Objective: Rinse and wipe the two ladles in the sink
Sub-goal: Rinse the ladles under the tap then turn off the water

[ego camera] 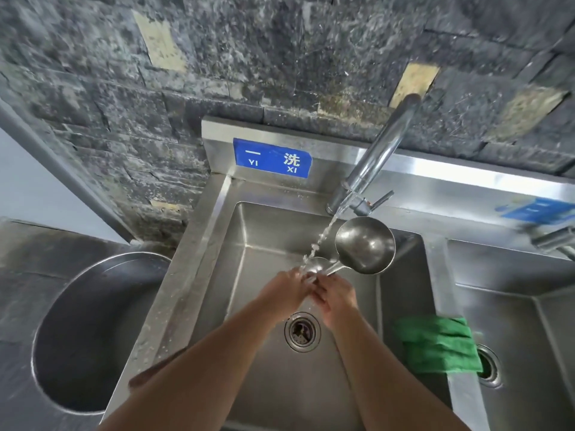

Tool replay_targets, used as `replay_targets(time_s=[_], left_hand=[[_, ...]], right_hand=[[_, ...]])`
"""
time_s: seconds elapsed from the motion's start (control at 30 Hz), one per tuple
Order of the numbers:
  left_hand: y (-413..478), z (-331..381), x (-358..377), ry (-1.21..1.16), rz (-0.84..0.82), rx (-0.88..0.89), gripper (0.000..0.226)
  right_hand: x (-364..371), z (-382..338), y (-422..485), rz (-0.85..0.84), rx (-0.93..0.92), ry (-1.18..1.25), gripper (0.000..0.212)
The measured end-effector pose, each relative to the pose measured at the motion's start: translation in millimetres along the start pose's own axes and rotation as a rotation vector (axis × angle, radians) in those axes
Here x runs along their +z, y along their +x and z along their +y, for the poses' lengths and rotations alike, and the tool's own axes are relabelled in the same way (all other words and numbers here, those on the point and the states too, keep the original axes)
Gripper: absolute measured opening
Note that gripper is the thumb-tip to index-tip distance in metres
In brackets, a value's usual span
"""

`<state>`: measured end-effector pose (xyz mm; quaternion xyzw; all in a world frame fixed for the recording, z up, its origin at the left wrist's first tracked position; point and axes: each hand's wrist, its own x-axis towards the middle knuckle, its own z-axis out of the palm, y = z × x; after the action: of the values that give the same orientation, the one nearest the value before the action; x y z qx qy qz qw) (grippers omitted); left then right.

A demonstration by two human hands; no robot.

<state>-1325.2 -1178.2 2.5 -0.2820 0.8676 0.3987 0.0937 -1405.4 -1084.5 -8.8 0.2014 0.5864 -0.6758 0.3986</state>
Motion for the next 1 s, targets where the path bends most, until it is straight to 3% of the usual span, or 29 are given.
replay_targets(time_s=[0.23,0.37,0.57,0.67,0.77,0.87,1.0], left_hand=[[3.5,-7.8,-24.9,0.298,-0.078,0.049,0.03],[-8.7,-31.8,-39.0,0.397,-0.154,0.055,0.023],[-14.8,-28.9,-35.0,0.317,-0.177,0.022,0.019],[-12.8,-19.8,-27.0,0.201,-0.166,-0.019,0.022],[-13.1,-21.3,-22.4,0.156,-0.145,-0.071,0.026],[-17.9,-31.1,-25.0,0.119,-0.118,-0.09,0.03],[-30.1,-42.3,-40.4,0.111,-0.135,-0.143,0.021]], right_hand=[[-42.2,-46.5,4.1,0.167,-0.023,0.203,0.025],[-50.2,-50.2,2.5,0.161,-0.02,0.195,0.023],[-14.5,0.3,-9.6,0.04,0.054,0.135,0.017],[11.2,31.6,-15.7,-0.031,0.134,0.056,0.003],[26.2,56.6,-8.7,-0.093,0.092,-0.085,0.014],[26.9,52.4,-5.6,-0.16,0.143,0.029,0.005],[17.0,41.7,5.5,-0.088,0.25,0.343,0.02]])
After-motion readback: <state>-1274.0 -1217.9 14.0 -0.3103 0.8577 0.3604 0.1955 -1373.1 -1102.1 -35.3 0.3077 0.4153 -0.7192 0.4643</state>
